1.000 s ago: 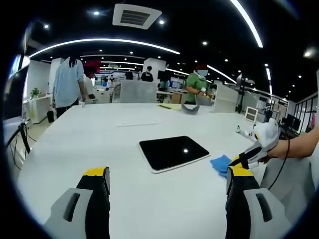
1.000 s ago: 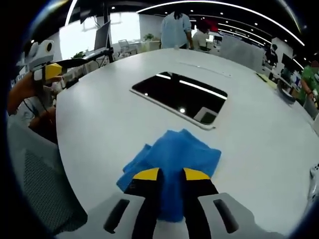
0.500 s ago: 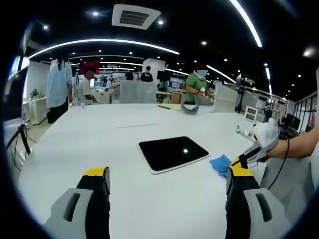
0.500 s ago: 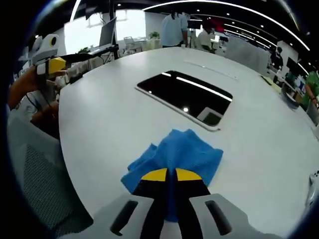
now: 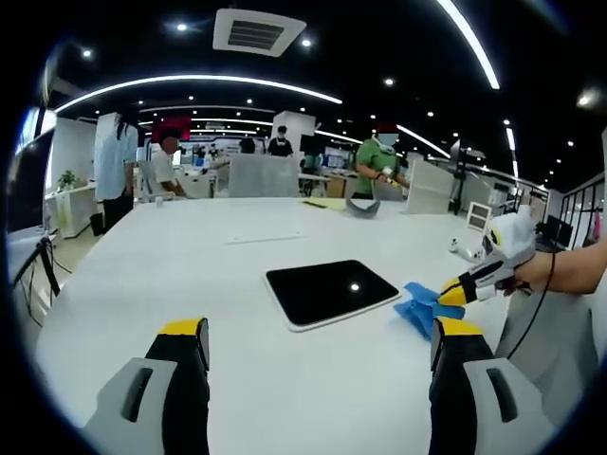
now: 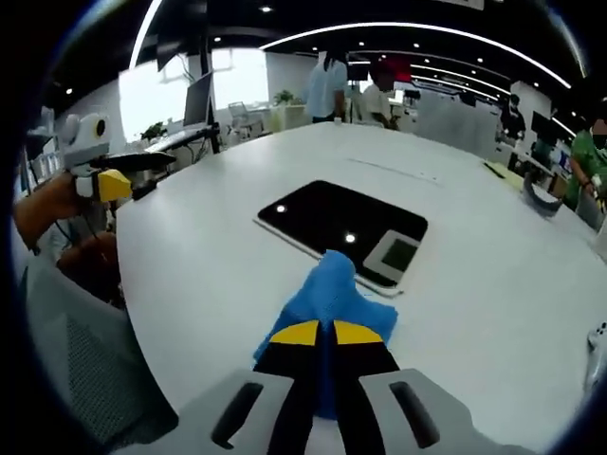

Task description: Wipe the mirror surface with the cleaning cloth until all visible marks leave the cleaned area.

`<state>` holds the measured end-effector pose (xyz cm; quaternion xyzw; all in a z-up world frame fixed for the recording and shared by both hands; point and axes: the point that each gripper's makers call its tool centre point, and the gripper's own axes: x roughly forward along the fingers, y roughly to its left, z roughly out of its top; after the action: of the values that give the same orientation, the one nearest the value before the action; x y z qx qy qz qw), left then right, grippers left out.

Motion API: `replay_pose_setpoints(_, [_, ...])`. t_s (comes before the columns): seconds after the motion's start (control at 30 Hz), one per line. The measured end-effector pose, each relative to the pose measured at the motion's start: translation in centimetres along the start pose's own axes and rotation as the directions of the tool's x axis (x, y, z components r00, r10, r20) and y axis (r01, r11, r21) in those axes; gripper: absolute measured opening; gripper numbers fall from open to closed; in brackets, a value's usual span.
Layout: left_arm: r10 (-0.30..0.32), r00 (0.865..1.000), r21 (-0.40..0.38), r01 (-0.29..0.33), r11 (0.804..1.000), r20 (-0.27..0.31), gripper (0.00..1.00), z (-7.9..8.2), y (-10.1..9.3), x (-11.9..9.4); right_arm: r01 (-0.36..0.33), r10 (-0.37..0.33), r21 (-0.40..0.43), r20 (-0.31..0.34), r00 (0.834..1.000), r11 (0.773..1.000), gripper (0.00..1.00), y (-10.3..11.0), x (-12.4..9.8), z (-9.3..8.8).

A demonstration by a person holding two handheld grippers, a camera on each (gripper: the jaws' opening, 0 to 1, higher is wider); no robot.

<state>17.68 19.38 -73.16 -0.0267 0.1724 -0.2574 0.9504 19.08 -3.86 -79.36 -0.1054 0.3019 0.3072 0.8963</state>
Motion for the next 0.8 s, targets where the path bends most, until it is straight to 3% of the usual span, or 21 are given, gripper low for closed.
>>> replay_pose_setpoints(0.2, [0.001,1.0,0.0,-0.001,1.0,0.0,0.98,0.1,0.1,0.0,-0.002,0.002,-0.006,0.065,0.998,1.0,0.0,0.0,-0.1,3.0])
replay_pose_setpoints(0.43, [0.003,1.0,-0.004,-0.003,1.0,0.001,0.98,0.0,0.2,0.1,-0.008,0.007,0.009,0.092,0.996,1.0,0.0,-0.3,-0.1,4.2])
replay_pose_setpoints(0.53, [0.005,1.0,-0.008,-0.005,1.0,-0.002,0.98,-0.2,0.3,0.1,-0.017,0.017,-0.004,0.056,0.998,1.0,0.0,-0.1,0.2,3.0])
replay_pose_setpoints(0.7, [0.003,1.0,-0.011,-0.003,1.0,-0.003,0.98,-0.3,0.2,0.1,-0.016,0.016,-0.012,-0.038,0.999,1.0,0.0,-0.2,1.4,-0.4])
replay_pose_setpoints(0.8, [0.004,1.0,-0.01,-0.004,1.0,-0.005,0.98,-0.3,0.3,0.2,-0.018,0.018,-0.004,-0.058,0.998,1.0,0.0,-0.3,1.9,-1.2])
